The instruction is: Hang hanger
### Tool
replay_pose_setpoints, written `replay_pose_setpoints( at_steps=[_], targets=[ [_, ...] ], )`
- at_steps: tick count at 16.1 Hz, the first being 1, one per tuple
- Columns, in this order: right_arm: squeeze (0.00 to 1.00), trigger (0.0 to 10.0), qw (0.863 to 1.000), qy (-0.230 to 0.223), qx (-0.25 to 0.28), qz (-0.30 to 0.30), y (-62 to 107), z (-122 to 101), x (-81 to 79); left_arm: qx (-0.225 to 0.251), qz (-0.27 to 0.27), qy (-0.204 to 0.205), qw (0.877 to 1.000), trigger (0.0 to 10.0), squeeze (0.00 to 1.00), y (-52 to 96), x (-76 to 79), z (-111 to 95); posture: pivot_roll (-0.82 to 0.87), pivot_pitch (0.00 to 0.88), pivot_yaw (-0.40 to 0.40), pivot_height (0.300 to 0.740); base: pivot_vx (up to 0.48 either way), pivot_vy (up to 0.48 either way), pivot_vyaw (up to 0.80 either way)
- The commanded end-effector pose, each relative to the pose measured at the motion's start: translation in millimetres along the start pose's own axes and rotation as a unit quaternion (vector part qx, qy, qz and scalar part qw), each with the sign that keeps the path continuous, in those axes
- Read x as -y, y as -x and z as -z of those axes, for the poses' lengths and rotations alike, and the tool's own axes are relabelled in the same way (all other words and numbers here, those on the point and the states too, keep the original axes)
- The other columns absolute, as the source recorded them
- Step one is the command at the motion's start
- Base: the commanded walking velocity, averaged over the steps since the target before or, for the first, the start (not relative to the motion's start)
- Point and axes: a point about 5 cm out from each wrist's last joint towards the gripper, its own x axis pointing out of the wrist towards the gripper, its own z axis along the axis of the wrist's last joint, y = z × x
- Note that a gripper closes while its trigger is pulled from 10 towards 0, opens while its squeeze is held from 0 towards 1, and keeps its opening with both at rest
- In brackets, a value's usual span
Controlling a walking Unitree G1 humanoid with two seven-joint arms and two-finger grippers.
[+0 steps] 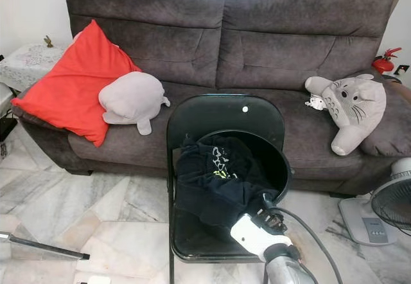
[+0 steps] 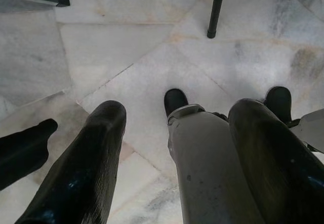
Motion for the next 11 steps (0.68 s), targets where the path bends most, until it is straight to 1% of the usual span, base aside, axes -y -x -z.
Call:
replay_pose_setpoints(
  at_steps=[1,2,3,4,5,6,7,9,11],
  targets=[
    [0.0,10.0,0.999,0.013,-0.008,0.037,-1.5,4,10.8,-0.011,0.0,-0.004,1.0,10.0,0.0,0.9,-0.8,5,-0.12,0.075,-0.018,0.74,0.0,0.0,0.0],
    [0.0,10.0,0.996,0.02,-0.006,0.092,-0.6,2,24.2,-0.011,0.0,-0.004,1.0,10.0,0.0,0.9,-1.0,5,-0.11,0.074,-0.018,0.74,0.0,0.0,0.0],
    [0.0,10.0,0.992,0.015,-0.006,0.123,1.0,2,31.9,-0.011,0.0,-0.004,1.0,10.0,0.0,0.9,-1.1,5,-0.12,0.075,-0.018,0.74,0.0,0.0,0.0],
    [0.0,10.0,0.99,0.002,-0.014,0.138,3.5,3,35.9,-0.011,0.0,-0.004,1.0,10.0,0.0,0.9,-1.1,5,-0.12,0.075,-0.018,0.74,0.0,0.0,0.0],
    [0.0,10.0,0.992,-0.008,-0.026,0.126,6.4,7,31.4,-0.011,0.0,-0.005,1.0,10.0,0.0,0.9,-1.1,5,-0.12,0.076,-0.016,0.74,0.0,0.0,0.0],
    [0.0,10.0,0.994,-0.013,-0.032,0.103,8.4,10,22.5,-0.011,0.001,-0.006,1.0,10.0,0.0,0.8,-1.0,5,-0.12,0.075,-0.016,0.74,0.0,0.0,0.0],
    [0.0,10.0,0.996,-0.027,-0.047,0.07,9.1,13,10.4,-0.011,0.001,-0.006,1.0,10.0,0.0,0.8,-1.2,5,-0.12,0.076,-0.015,0.74,0.0,0.0,0.0],
    [0.0,10.0,0.996,-0.047,-0.062,0.047,7.1,14,1.9,-0.011,0.001,-0.006,1.0,10.0,0.0,0.7,-1.5,5,-0.12,0.074,-0.014,0.74,0.0,0.0,0.0],
    [0.0,10.0,0.997,-0.053,-0.059,0.016,-0.3,10,-2.6,-0.01,-0.001,-0.006,1.0,10.0,0.0,0.8,-2.0,5,-0.12,0.072,-0.014,0.74,0.0,0.0,0.0]
  ],
)
